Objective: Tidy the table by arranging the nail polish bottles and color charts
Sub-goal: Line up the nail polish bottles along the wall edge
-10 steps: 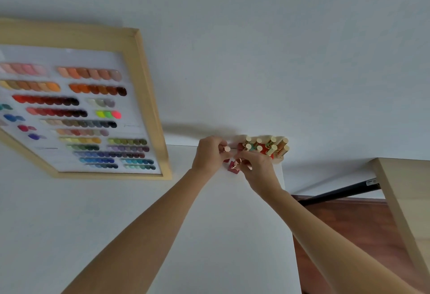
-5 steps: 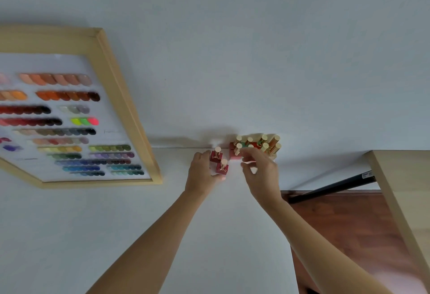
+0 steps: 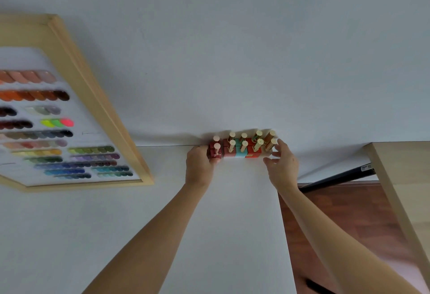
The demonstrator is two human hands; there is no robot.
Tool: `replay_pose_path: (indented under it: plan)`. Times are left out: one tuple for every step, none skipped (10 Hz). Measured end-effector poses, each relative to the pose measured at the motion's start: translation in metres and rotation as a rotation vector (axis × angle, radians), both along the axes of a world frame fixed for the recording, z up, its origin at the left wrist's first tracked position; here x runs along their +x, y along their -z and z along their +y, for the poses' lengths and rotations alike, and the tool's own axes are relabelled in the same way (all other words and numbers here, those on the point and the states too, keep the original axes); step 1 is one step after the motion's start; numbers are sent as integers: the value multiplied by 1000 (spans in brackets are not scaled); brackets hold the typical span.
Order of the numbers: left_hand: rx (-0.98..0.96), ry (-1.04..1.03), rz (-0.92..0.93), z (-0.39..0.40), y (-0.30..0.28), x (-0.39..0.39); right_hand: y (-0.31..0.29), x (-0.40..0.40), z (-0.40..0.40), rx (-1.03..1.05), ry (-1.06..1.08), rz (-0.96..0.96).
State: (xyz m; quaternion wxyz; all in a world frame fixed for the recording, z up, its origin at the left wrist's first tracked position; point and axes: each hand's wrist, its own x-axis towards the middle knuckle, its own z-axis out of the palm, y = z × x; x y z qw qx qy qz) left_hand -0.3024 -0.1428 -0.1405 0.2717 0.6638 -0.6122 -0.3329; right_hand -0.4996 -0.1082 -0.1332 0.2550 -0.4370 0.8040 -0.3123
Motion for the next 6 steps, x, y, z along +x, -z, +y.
replay_pose_path:
  plan:
    - [27, -11, 0, -4, 1, -6, 2, -3, -7, -22, -50, 61]
    - [35, -29, 1, -5, 2, -10, 5, -4, -9, -23, -55, 86]
    - [49, -41, 0, -5, 4, -11, 6, -5, -10, -12, -44, 84]
    - [54, -44, 0, -4, 3, -10, 7, -6, -10, 0, -48, 81]
    - [66, -29, -12, -5, 1, -10, 7, -8, -11, 23, -74, 68]
    - [100, -9, -19, -1, -6, -9, 1, -7, -10, 72, -94, 42]
